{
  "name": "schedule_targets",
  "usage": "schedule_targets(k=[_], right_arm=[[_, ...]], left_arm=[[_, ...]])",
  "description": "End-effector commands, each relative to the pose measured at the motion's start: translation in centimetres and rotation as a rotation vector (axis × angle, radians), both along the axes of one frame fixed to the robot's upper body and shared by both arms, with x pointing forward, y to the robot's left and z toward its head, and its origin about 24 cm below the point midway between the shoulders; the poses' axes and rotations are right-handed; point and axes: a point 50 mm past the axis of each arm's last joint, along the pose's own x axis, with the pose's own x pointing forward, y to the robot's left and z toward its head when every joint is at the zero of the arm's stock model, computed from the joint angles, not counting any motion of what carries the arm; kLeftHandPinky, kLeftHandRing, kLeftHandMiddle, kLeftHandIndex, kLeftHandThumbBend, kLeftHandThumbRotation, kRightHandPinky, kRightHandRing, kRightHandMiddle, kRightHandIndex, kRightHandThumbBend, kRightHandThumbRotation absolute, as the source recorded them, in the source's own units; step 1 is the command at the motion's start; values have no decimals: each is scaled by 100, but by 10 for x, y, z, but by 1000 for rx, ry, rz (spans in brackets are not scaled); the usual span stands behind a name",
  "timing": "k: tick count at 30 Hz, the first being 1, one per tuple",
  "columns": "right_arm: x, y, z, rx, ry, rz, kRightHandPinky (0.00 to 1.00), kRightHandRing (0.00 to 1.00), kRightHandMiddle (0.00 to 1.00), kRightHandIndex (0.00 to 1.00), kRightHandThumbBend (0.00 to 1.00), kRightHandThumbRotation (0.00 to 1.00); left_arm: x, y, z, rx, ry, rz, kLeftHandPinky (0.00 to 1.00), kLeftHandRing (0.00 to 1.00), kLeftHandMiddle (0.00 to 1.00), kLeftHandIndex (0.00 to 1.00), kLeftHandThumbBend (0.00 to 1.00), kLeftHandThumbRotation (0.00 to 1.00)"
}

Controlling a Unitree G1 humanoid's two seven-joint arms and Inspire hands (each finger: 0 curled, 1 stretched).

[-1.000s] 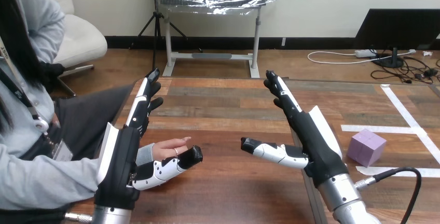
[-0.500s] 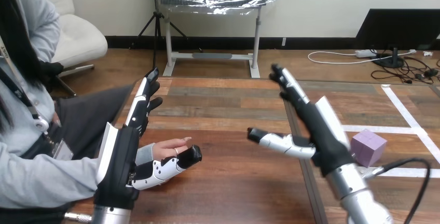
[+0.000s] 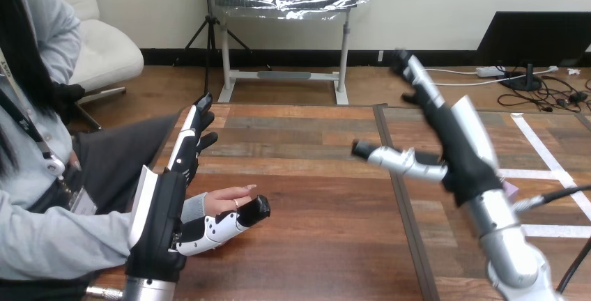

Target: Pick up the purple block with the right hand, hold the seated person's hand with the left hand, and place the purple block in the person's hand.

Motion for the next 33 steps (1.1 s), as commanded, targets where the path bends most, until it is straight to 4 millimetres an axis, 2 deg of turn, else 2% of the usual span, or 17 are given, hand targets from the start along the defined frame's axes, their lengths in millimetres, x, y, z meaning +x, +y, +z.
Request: schedule_targets(k=[1, 9, 19, 33], right_arm=[[19, -4, 48, -44, -168, -20, 88, 97, 95, 97, 100, 51], [26, -19, 55, -146, -188, -72, 87, 96, 94, 98, 100, 52], [39, -40, 57, -130, -137, -130, 91, 98, 94, 100, 100, 51], [50, -63, 58, -189, -90, -239, 86, 96, 93, 98, 100, 57]], left_arm=[[16, -3, 16, -10, -81, -9, 87, 94, 97, 96, 100, 60], [16, -2, 15, -3, -78, -8, 87, 94, 97, 96, 100, 63], [16, -1, 15, -7, -76, -11, 87, 95, 98, 96, 100, 65], [14, 0, 15, -3, -79, 1, 87, 95, 97, 96, 100, 67]])
